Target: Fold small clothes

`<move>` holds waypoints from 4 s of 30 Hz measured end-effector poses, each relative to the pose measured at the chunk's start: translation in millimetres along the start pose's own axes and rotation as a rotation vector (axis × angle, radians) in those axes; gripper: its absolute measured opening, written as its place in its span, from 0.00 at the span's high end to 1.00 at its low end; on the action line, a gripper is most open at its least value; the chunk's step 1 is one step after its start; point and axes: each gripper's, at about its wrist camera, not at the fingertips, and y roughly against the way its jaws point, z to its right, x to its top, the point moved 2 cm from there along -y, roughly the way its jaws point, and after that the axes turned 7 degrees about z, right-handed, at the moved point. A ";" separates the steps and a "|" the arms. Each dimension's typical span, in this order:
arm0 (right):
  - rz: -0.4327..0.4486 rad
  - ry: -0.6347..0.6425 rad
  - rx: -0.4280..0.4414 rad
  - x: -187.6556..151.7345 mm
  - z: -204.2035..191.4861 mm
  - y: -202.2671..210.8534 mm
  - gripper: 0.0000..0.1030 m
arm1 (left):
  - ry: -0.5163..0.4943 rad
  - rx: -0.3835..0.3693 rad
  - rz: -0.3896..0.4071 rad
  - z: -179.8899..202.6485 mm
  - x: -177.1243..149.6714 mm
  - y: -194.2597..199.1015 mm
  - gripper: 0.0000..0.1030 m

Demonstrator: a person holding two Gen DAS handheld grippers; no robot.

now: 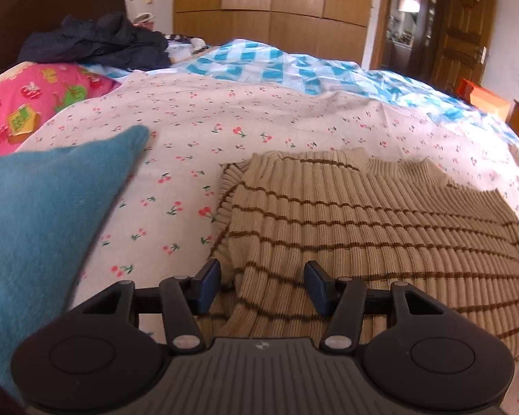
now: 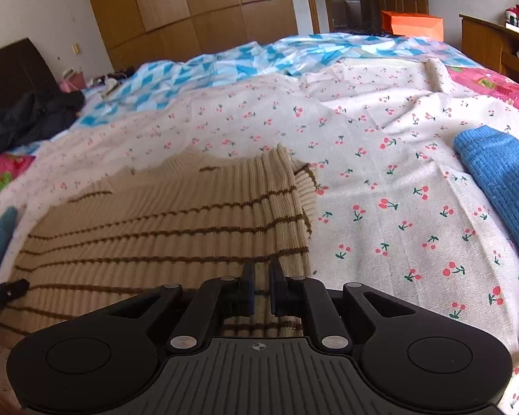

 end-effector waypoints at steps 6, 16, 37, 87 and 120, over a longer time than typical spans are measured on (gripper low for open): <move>-0.039 0.025 0.007 -24.7 7.2 8.7 0.89 | 0.008 0.032 -0.035 -1.7 -16.1 13.8 0.44; -0.006 -0.055 0.003 -46.6 31.8 13.3 0.90 | 0.043 0.056 -0.062 -8.5 -27.9 17.4 0.44; 0.027 -0.071 0.029 -52.8 35.0 19.7 0.89 | 0.081 0.055 -0.068 -9.3 -35.4 11.6 0.36; -0.432 0.450 0.328 12.1 -313.1 -142.8 0.45 | 0.368 0.006 0.004 -49.2 -27.2 33.7 0.32; -0.256 0.326 0.424 92.1 -215.9 -61.0 0.89 | 0.067 -0.046 0.095 18.7 -19.7 32.9 0.53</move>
